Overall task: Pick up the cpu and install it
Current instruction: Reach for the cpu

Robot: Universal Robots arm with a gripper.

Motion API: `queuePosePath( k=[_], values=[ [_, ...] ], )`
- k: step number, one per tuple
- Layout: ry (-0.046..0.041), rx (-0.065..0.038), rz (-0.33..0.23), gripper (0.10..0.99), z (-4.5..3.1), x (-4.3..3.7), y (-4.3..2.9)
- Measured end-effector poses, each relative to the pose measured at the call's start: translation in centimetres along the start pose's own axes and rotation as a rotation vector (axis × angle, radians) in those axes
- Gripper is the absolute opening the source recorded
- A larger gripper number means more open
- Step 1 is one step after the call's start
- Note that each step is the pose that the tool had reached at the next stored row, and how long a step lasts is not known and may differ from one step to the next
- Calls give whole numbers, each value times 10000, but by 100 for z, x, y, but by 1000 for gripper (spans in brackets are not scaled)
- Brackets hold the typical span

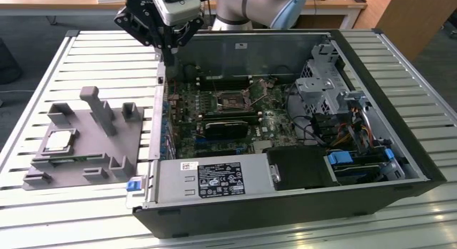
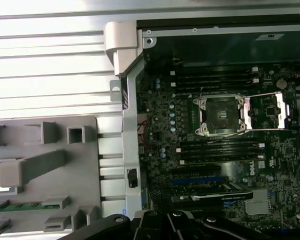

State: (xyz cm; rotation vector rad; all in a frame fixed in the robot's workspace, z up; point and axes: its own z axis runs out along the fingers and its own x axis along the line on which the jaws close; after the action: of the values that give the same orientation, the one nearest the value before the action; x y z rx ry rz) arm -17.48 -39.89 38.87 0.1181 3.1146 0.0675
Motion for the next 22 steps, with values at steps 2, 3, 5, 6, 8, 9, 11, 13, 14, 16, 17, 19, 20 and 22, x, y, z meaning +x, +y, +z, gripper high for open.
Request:
queuePosePath(
  k=[2, 3, 5, 6, 8, 9, 11, 13, 14, 16, 17, 19, 20, 22],
  values=[
    [1, 0, 0, 106, 1, 13, -1],
    [1, 0, 0, 106, 2, 20, -2],
    [2, 0, 0, 106, 3, 34, -3],
    [2, 0, 0, 106, 3, 40, -3],
    [3, 1, 0, 106, 4, 53, -4],
    [3, 0, 0, 106, 5, 59, -5],
    [5, 0, 0, 106, 6, 73, -6],
    [5, 0, 1, 106, 7, 86, -7],
    [6, 0, 1, 106, 7, 94, -8],
    [6, 1, 0, 106, 8, 110, -9],
    [6, 0, 1, 106, 9, 118, -10],
    [6, 0, 1, 106, 11, 134, -11],
    [6, 0, 1, 106, 11, 141, -11],
    [8, 0, 1, 106, 12, 153, -12]
  ],
)
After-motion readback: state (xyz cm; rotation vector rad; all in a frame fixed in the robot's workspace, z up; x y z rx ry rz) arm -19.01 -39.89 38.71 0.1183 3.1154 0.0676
